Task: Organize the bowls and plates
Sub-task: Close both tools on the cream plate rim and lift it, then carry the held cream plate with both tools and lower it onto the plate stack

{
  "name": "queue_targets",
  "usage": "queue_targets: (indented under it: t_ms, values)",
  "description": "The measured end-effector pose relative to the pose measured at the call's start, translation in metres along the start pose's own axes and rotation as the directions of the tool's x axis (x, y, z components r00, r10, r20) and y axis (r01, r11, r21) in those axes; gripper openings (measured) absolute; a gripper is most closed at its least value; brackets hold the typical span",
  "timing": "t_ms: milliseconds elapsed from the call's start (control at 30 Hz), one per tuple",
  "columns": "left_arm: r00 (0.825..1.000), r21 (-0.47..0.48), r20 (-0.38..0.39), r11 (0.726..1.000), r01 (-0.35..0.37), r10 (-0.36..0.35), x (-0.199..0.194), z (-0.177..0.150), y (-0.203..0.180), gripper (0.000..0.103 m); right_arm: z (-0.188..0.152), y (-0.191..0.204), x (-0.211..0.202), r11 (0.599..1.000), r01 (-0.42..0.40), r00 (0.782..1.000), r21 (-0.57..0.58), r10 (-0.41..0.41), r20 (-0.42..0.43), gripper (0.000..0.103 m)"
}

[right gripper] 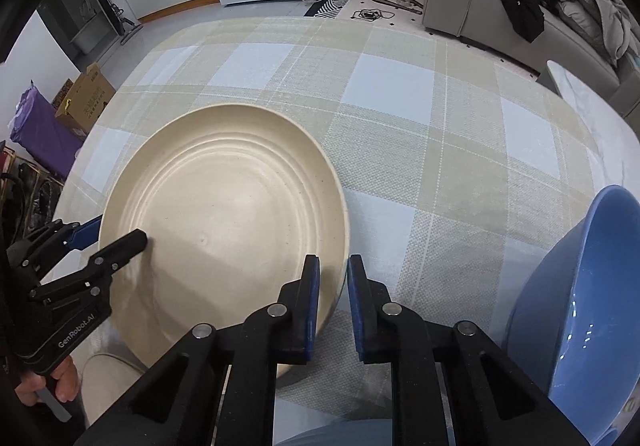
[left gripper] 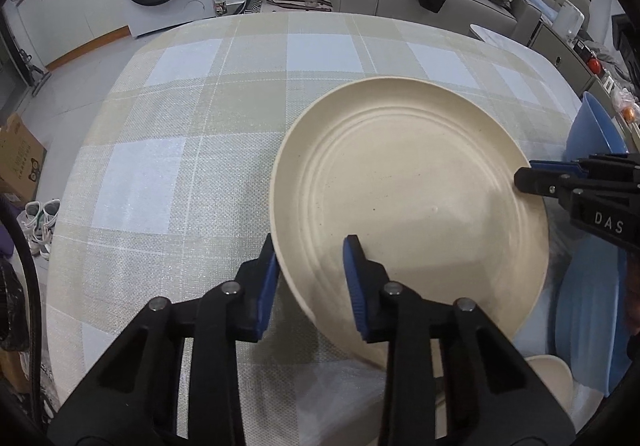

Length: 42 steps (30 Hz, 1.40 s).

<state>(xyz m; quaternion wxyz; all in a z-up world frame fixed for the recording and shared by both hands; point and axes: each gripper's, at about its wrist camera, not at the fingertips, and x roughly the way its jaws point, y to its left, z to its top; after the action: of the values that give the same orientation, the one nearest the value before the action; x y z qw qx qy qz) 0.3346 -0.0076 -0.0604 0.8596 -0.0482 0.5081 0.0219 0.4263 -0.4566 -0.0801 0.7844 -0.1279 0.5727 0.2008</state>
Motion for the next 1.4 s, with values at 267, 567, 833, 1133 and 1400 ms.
queue_targets:
  t_ms: [267, 567, 833, 1133, 1400]
  values:
    - [1.0, -0.013, 0.021, 1.0, 0.004, -0.003, -0.01, -0.001, 0.003, 0.025, -0.002, -0.002, -0.007, 1.0, -0.012, 0.999, -0.002, 0.012, 0.033, 0.015]
    - [0.998, -0.02, 0.067, 1.0, 0.003, -0.001, -0.039, -0.001, 0.005, 0.025, -0.005, 0.001, -0.029, 1.0, -0.026, 0.996, -0.017, 0.027, 0.083, 0.015]
    - [0.993, -0.026, 0.119, 1.0, 0.006, -0.003, -0.078, -0.009, 0.007, 0.025, -0.012, 0.009, -0.057, 0.999, -0.024, 0.99, -0.037, 0.029, 0.137, 0.015]
    - [0.983, -0.035, 0.183, 0.999, 0.018, -0.012, -0.128, -0.028, 0.007, 0.025, -0.028, 0.02, -0.09, 0.998, -0.026, 0.981, -0.053, 0.035, 0.192, 0.015]
    - [0.974, -0.025, 0.226, 1.0, 0.015, -0.009, -0.167, -0.049, -0.002, 0.025, -0.044, 0.029, -0.117, 0.998, -0.02, 0.971, -0.062, 0.034, 0.238, 0.015]
